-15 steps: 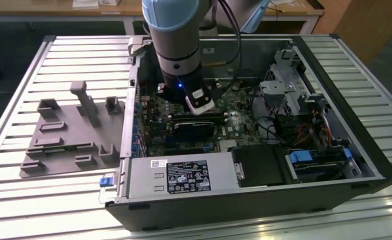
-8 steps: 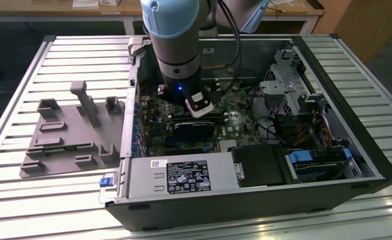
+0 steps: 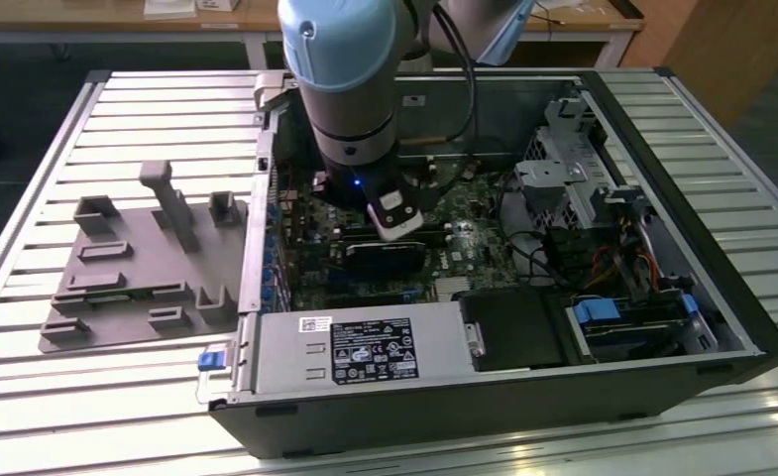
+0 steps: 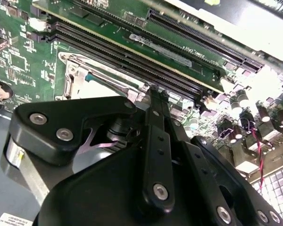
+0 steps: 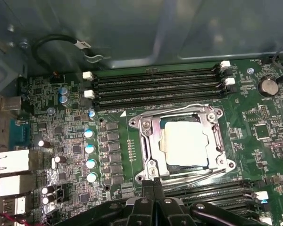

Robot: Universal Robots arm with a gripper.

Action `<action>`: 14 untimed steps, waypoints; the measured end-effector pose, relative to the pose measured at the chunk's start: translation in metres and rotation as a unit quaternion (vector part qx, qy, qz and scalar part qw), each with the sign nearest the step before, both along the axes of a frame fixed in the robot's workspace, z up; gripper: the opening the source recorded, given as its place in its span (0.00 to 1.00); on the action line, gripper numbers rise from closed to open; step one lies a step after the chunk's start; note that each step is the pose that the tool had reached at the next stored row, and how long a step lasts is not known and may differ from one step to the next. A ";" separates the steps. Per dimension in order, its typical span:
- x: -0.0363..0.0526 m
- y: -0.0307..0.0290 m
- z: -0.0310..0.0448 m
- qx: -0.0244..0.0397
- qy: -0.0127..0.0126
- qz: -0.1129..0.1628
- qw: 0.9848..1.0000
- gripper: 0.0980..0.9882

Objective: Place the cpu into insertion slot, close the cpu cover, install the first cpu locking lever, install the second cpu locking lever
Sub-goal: 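Install the second cpu locking lever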

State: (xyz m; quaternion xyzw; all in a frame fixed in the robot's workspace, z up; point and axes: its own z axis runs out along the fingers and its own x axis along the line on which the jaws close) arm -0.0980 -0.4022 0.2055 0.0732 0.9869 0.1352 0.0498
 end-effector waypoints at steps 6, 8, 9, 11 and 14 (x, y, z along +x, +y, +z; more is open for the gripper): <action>-0.0021 -0.0065 -0.0024 0.013 0.000 0.000 1.000 0.01; -0.0026 -0.0070 -0.0041 0.014 0.000 0.000 1.000 0.01; -0.0026 -0.0072 -0.0051 0.015 0.000 0.000 1.000 0.01; -0.0027 -0.0080 -0.0065 0.018 0.000 0.000 1.000 0.01; -0.0028 -0.0095 -0.0078 0.025 0.000 0.000 1.000 0.01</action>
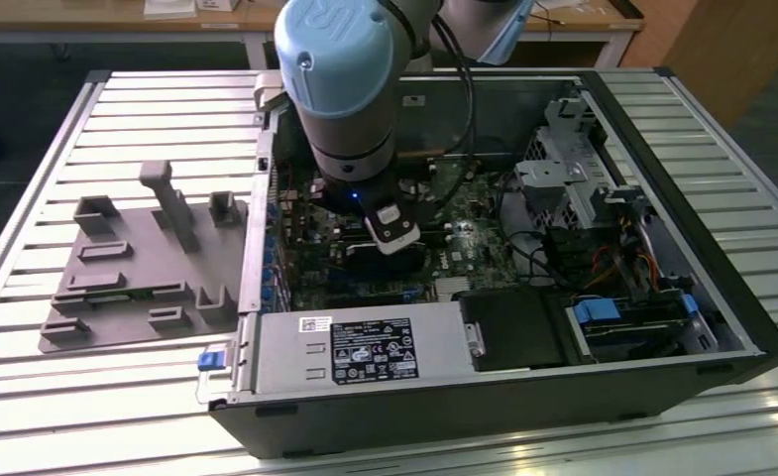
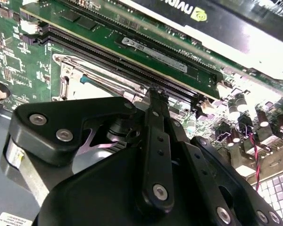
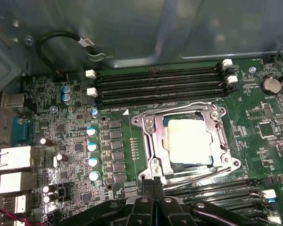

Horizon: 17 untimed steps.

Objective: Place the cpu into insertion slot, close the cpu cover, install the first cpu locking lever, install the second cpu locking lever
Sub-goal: 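Install the second cpu locking lever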

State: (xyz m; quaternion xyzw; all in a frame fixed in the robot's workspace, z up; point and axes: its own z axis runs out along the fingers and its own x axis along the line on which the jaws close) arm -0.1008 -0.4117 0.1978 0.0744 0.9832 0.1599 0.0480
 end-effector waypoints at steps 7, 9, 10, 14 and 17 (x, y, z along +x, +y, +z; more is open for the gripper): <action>-0.0009 -0.0031 -0.0023 0.020 0.000 0.000 1.000 0.01; -0.0015 -0.0035 -0.0034 0.026 0.000 0.000 1.000 0.01; -0.0018 -0.0037 -0.0040 0.028 0.000 0.000 1.000 0.01; -0.0035 -0.0041 -0.0069 0.035 0.000 0.000 0.999 0.01; -0.0056 -0.0041 -0.0092 0.040 0.000 0.000 0.999 0.01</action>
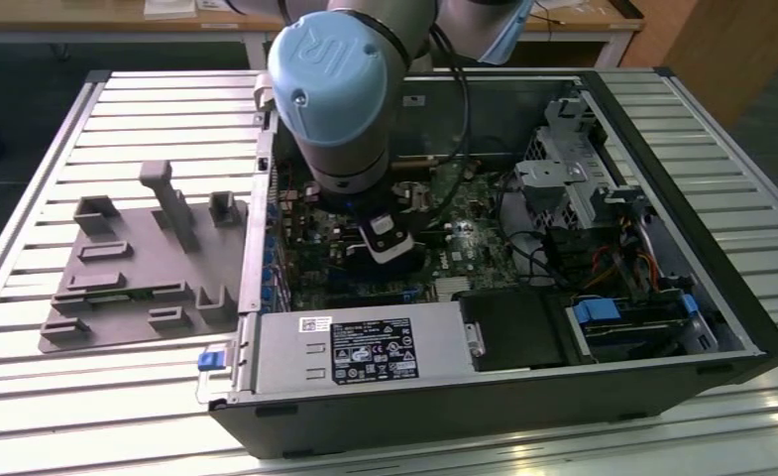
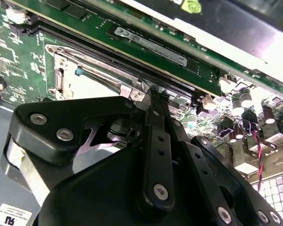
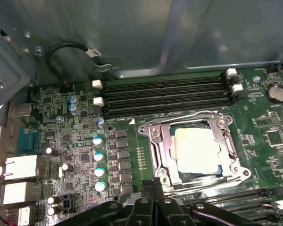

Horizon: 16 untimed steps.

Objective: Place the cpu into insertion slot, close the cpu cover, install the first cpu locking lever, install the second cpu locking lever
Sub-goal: 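Install the second cpu locking lever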

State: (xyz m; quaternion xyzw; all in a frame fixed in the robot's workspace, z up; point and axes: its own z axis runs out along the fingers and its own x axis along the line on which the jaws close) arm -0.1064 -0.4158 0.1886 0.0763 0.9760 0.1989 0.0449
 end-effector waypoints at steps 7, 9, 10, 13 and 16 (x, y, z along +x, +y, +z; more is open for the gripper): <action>-0.0031 0.0000 -0.0064 0.005 0.000 0.000 1.000 0.01; -0.0033 -0.0001 -0.0090 0.005 0.000 0.000 1.000 0.01; -0.0034 0.0000 -0.0090 0.005 0.000 0.000 1.000 0.01; -0.0034 0.0000 -0.0078 0.004 0.000 0.000 1.000 0.01; -0.0034 0.0002 -0.0049 -0.002 0.000 0.000 1.000 0.01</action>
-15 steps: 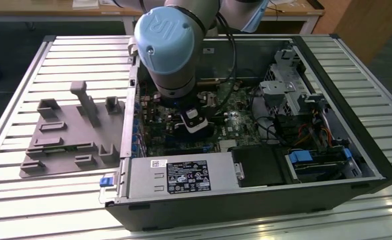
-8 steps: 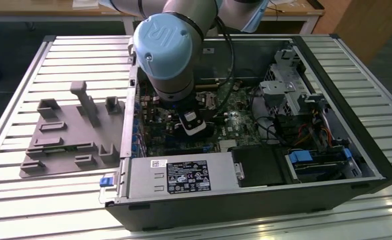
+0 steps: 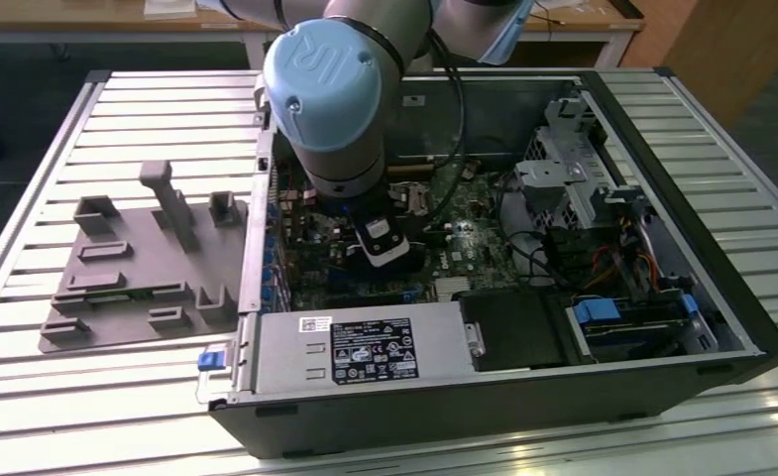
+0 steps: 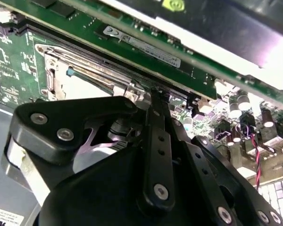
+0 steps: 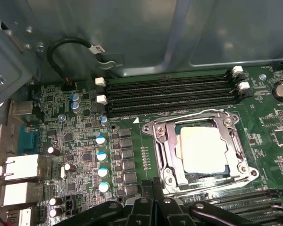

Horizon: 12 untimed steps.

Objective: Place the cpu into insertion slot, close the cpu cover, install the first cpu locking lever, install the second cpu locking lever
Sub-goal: 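Install the second cpu locking lever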

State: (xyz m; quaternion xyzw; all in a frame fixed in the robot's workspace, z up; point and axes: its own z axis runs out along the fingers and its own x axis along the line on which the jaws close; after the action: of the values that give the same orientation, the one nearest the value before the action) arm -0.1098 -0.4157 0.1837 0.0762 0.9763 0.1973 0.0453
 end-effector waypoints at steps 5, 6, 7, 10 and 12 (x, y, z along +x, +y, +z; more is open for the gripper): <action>-0.0001 -0.0002 0.0029 -0.003 0.000 0.000 1.000 0.01; 0.0000 -0.0002 0.0052 -0.003 0.000 0.000 1.000 0.01; 0.0000 -0.0002 0.0078 -0.003 0.000 0.000 1.000 0.01; -0.0001 -0.0002 0.0180 -0.003 0.000 0.000 1.000 0.01; 0.0000 -0.0002 0.0237 -0.005 0.000 0.000 1.000 0.01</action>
State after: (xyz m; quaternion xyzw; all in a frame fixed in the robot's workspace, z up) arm -0.1098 -0.4158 0.2074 0.0760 0.9774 0.1921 0.0459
